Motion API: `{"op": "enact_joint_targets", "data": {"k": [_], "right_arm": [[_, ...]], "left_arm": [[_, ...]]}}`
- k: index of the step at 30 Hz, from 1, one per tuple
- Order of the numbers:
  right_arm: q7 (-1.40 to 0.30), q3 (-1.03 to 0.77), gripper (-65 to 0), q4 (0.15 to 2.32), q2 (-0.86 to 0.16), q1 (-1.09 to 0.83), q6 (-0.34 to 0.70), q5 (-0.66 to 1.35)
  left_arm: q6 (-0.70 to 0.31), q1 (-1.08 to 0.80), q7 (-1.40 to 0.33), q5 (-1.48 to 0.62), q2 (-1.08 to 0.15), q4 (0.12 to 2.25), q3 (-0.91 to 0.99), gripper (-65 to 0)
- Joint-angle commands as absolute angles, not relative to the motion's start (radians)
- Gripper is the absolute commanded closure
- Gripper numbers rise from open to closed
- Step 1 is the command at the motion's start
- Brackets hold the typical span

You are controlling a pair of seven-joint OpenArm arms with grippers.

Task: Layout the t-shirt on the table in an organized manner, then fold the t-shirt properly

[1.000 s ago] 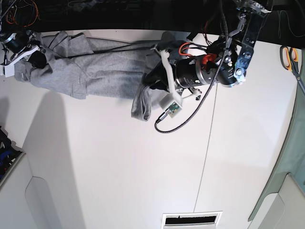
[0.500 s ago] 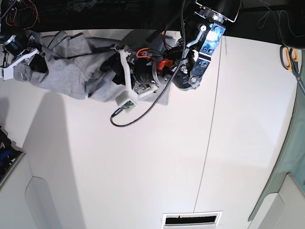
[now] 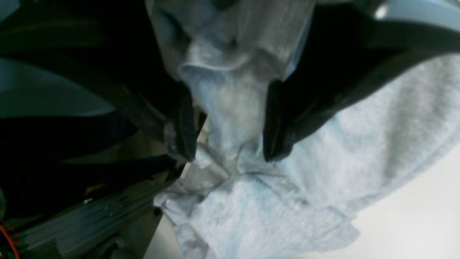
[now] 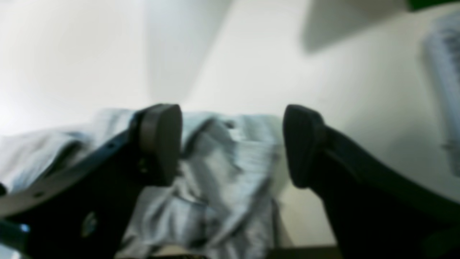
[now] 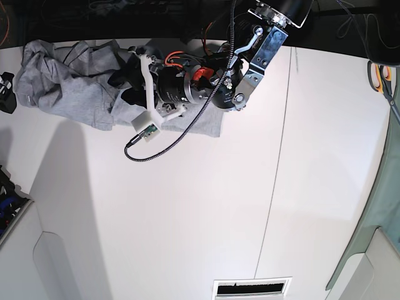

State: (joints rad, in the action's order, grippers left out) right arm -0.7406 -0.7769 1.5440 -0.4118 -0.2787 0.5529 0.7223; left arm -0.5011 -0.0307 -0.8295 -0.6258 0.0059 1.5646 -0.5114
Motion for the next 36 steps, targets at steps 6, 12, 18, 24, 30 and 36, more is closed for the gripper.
{"op": "enact_joint_targets", "data": {"k": [6, 12, 18, 24, 30, 36], "right_arm": [[-0.702, -0.779, -44.7, 1.37, -0.51, -0.272, 0.554, 0.726], [-0.682, -0.696, -44.6, 1.219, -0.517, -0.272, 0.588, 0.717], [-0.648, -0.597, -44.6, 1.185, -0.487, -0.272, 0.589, 0.761], [-0.656, -0.561, -44.5, 1.185, -0.434, -0.259, 0.591, 0.781], [-0.707, -0.561, -33.4, 1.188, -0.401, -0.224, 0.591, 0.786], [-0.685, -0.563, 0.0, 1.217, -0.404, -0.222, 0.591, 0.785]], "left_arm": [[-0.516, -0.02, -0.811, -0.604, 0.07, 1.554, -0.512, -33.4], [-0.516, -0.014, -0.811, -0.579, 0.072, 1.555, -0.491, -33.4], [-0.517, -0.014, -0.82, -0.579, 0.066, 1.565, -0.375, -33.4], [-0.574, -0.014, -0.873, -0.585, 0.064, 1.565, -0.209, -33.4], [-0.596, -0.017, -0.873, -0.617, 0.014, 1.565, -0.121, -33.3], [-0.595, -0.017, -0.873, -0.617, -0.086, 1.565, -0.066, -33.3]]}}
